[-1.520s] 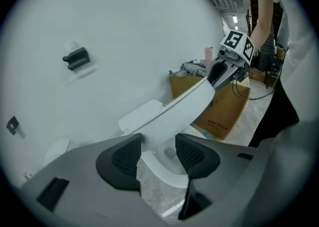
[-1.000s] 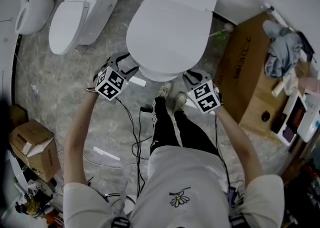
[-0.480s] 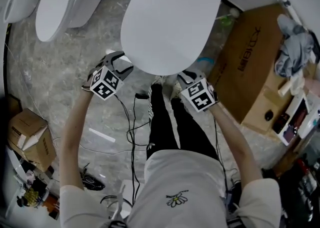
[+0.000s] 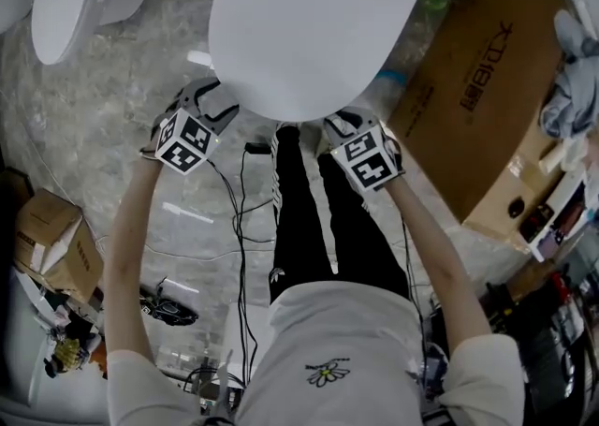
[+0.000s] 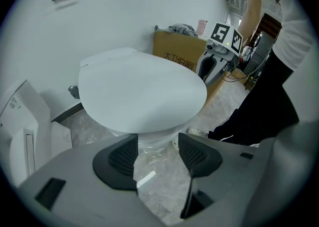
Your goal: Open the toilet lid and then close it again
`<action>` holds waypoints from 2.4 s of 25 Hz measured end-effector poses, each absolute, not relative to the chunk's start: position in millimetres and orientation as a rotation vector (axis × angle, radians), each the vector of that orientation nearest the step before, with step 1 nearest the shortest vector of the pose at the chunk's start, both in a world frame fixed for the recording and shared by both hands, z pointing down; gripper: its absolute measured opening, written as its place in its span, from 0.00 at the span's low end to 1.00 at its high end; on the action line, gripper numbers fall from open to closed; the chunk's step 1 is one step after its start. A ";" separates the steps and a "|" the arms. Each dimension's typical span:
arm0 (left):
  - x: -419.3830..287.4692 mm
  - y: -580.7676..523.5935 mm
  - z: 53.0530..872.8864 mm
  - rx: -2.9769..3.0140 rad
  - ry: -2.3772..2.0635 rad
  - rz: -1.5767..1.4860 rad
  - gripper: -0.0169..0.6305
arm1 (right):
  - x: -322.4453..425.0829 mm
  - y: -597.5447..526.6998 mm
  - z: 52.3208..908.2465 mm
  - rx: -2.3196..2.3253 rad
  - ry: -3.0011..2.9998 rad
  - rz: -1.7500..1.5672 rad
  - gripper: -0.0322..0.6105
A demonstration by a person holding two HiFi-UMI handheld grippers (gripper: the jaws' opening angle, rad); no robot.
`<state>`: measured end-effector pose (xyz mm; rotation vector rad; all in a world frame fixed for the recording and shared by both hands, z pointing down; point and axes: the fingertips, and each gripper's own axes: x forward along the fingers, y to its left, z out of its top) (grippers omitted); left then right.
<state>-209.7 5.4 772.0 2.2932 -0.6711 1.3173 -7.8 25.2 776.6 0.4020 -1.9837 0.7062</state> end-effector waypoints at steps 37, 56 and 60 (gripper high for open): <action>-209.3 -11.7 790.6 2.127 -0.833 1.278 0.44 | 13.6 -11.1 784.1 0.636 -1.893 0.716 0.24; -88.7 -118.0 267.8 2.527 -1.750 0.127 0.14 | 6.6 -119.0 319.9 1.351 -2.559 0.035 0.13; -94.5 -94.4 213.3 2.523 -1.967 0.018 0.07 | 11.4 -101.0 253.9 1.447 -2.717 0.010 0.12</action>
